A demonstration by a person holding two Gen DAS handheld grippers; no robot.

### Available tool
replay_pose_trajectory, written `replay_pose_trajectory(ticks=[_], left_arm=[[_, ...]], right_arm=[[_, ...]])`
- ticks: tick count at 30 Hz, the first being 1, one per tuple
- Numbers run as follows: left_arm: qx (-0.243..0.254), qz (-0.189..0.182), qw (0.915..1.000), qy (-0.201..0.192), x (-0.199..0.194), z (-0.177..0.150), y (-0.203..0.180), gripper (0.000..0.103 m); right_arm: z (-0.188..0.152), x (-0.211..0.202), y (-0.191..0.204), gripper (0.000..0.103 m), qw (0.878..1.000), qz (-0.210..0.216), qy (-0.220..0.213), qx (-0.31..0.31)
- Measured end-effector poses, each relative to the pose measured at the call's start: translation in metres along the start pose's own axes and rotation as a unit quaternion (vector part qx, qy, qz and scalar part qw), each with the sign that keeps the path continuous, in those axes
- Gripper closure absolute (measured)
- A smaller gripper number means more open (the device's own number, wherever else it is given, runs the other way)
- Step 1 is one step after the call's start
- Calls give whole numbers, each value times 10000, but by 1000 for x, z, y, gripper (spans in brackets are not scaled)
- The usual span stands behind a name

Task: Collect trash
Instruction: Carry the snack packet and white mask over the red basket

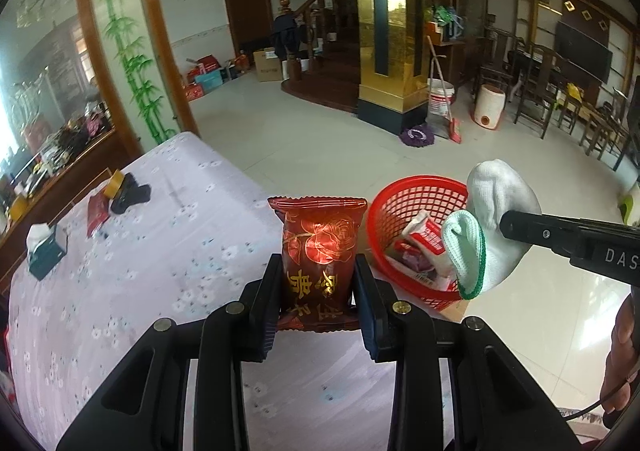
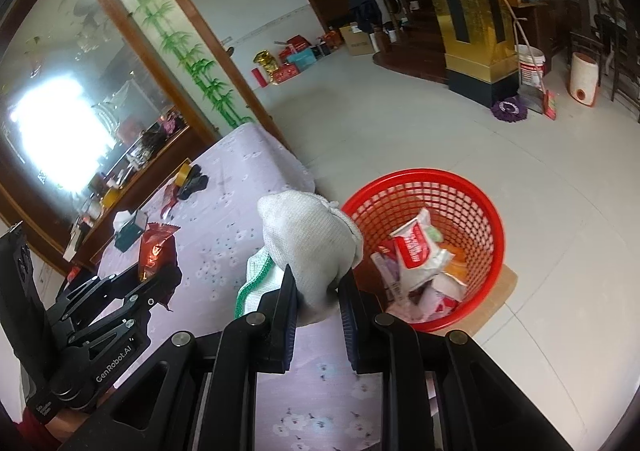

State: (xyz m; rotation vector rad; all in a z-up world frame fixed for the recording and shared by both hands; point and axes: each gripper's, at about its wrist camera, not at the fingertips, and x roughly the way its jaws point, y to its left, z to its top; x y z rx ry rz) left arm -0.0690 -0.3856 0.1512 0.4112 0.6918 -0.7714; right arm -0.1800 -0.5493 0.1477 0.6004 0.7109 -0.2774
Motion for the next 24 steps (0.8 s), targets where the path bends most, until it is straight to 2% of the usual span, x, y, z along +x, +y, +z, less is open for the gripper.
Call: replay_pose_trajectory(ticks=[14,24], left_arm=[[322,-192,9993,-32,16,17,-37,71],[548,-286,9981,-77,22,26,-59,71]], right_arm=[[8,-11,-38,82,9994,-209,-103,258],[11,-18,-52,82,9987,-327,-149,368]])
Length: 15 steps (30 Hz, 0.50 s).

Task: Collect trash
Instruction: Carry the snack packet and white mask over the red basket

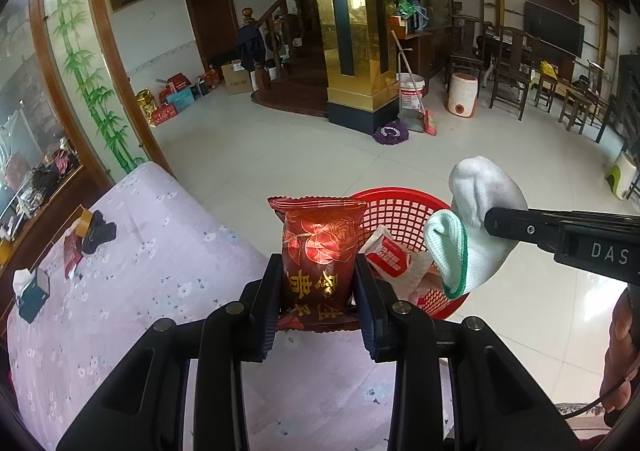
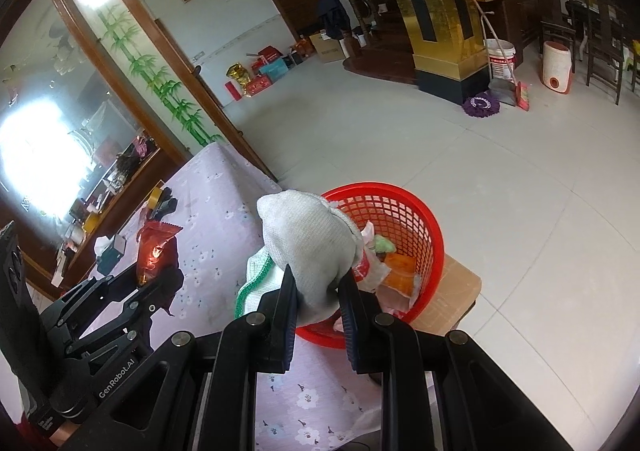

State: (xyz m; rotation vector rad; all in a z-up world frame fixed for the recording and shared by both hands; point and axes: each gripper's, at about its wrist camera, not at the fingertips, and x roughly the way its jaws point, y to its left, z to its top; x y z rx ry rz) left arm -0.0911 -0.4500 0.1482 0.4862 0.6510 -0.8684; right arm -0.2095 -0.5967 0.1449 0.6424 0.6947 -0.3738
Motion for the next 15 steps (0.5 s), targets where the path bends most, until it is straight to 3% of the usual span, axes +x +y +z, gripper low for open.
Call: replay_pose_trajectory(ticks=[15], left_arm=[[9,-176,9998,128,26,7,-9,71]], right_arm=[[4,-2,-13,82,9998,-147,-15,115]])
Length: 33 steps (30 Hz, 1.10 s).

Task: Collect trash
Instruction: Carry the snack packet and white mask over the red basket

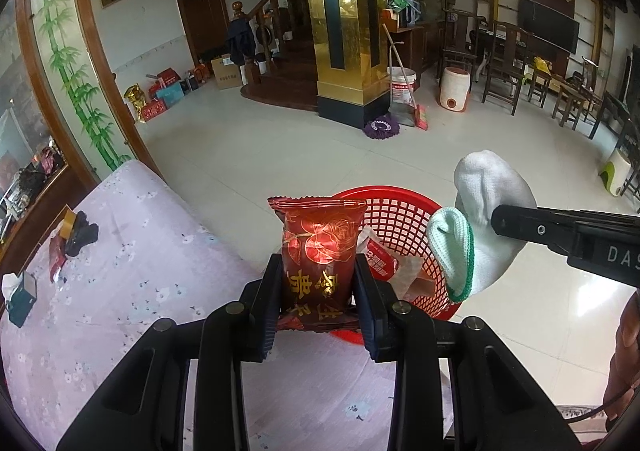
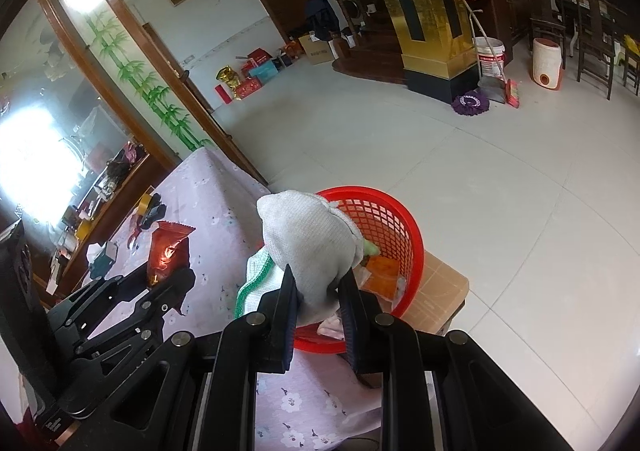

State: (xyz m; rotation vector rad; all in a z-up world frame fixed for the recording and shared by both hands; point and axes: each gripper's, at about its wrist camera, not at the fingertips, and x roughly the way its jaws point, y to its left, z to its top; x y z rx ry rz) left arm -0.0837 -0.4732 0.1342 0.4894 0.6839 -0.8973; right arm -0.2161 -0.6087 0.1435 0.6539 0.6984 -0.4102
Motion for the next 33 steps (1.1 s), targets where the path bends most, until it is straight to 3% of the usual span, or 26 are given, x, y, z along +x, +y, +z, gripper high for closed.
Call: replay_pose_trajectory(ticks=[33], left_arm=[[-260,-106,9995,164,35,9,-2,71]], right_arm=[[20,33,-11,82,9995,-126,268,-122]])
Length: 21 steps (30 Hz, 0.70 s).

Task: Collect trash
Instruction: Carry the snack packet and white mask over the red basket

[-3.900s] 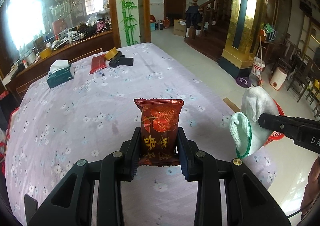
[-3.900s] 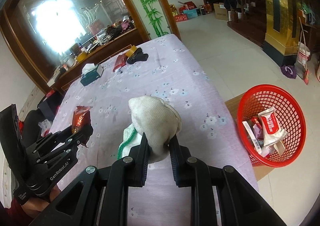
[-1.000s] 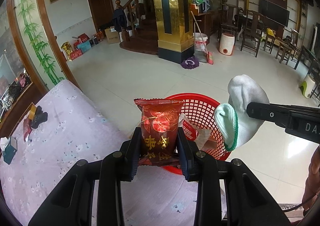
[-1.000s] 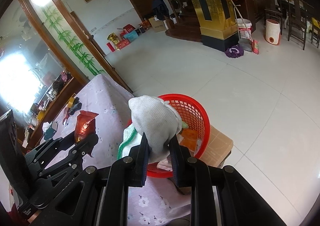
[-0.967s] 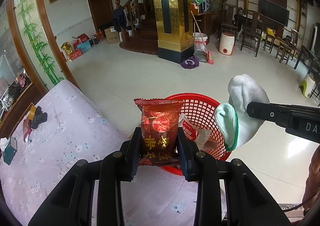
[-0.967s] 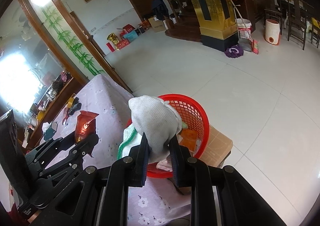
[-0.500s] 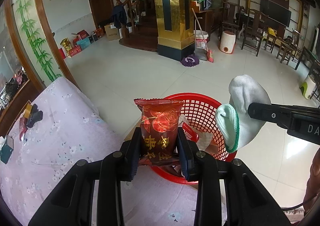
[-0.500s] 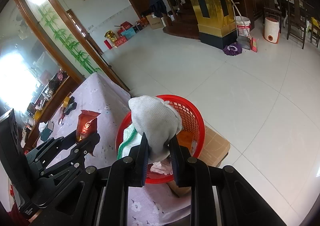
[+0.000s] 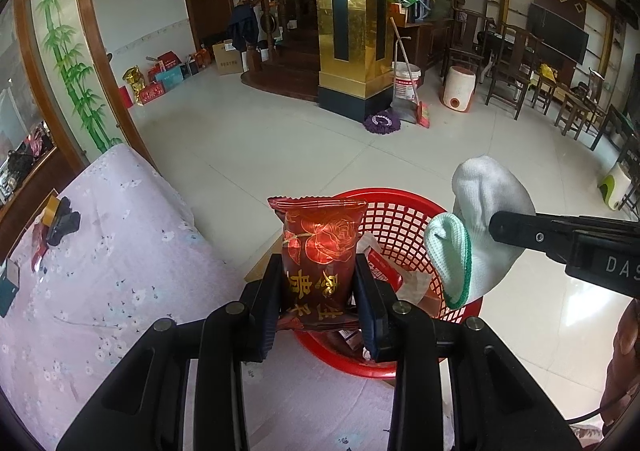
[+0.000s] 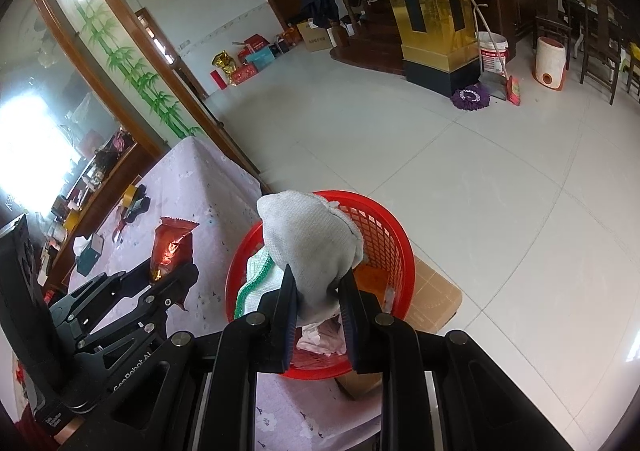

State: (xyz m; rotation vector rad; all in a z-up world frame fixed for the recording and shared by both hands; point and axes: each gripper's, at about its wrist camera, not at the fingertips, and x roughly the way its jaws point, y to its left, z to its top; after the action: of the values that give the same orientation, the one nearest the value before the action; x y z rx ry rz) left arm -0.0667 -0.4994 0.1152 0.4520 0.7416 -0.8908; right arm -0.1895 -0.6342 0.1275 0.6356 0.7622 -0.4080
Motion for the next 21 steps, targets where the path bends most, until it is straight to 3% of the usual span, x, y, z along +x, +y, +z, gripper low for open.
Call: replay_pose_trajectory(ticks=[21], left_arm=[[-58,-62,9999,92,18,5,-6,71]], right_arm=[[16,23,1,82,9998,-111,143,-60]])
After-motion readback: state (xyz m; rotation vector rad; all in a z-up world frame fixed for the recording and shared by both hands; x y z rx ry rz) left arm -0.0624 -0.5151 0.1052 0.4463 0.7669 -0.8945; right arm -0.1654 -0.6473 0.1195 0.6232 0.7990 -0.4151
